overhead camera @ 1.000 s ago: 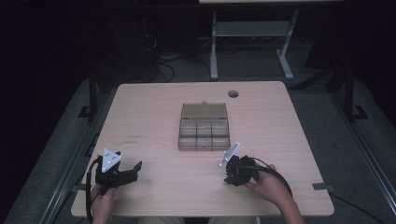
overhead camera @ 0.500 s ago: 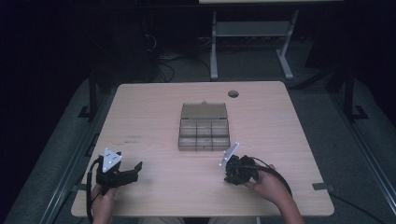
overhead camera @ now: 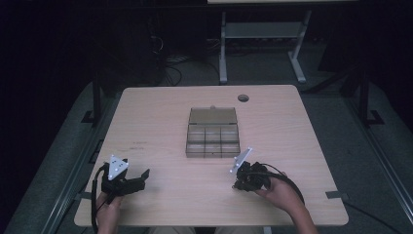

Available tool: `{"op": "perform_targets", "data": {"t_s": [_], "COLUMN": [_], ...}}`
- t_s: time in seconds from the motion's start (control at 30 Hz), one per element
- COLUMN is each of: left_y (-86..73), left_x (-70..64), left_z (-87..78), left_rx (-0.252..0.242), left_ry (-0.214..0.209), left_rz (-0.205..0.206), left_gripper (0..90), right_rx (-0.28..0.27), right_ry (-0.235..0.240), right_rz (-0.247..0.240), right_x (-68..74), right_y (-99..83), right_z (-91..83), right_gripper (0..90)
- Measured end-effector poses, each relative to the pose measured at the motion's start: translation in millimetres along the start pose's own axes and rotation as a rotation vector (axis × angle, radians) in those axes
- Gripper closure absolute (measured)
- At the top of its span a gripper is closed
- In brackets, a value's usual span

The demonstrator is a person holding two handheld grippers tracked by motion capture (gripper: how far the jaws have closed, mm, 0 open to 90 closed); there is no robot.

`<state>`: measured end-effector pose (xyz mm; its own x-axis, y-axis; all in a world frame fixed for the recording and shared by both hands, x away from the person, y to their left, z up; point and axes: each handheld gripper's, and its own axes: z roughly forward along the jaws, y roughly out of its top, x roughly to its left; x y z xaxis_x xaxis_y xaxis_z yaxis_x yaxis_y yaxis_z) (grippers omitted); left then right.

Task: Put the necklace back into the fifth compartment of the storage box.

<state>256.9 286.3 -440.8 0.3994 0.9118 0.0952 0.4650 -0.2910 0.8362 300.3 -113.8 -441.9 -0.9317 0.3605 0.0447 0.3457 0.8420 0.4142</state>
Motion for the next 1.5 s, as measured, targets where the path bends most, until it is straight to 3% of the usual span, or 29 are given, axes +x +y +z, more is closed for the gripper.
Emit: {"op": "perform_targets", "data": {"t_s": [0.53, 0.8, 1.07, 1.5], "left_y": [-0.2, -0.7, -2.1, -2.3], "left_x": [4.4, 5.5, 8.1, 7.2], "left_z": [-2.8, -2.9, -4.7, -4.9], "left_rx": [-0.01, -0.007, -0.012, -0.008], "left_ry": [0.006, 0.009, 0.015, 0.014], "left_rz": [-0.012, -0.013, -0.039, -0.029], "left_gripper": [13.0, 13.0, 13.0, 13.0], "right_rx": [-0.055, -0.06, -0.111, -0.073], "right_ry": [-0.033, -0.028, -0.033, -0.015], "right_rz": [-0.018, -0.023, -0.033, -0.066], "right_x": [6.7, 6.7, 3.6, -3.7], "right_y": [1.4, 2.4, 4.8, 23.9], "right_z": [-20.9, -25.2, -44.5, -51.0], "right_gripper": [87.3, 87.2, 87.2, 87.2]}}
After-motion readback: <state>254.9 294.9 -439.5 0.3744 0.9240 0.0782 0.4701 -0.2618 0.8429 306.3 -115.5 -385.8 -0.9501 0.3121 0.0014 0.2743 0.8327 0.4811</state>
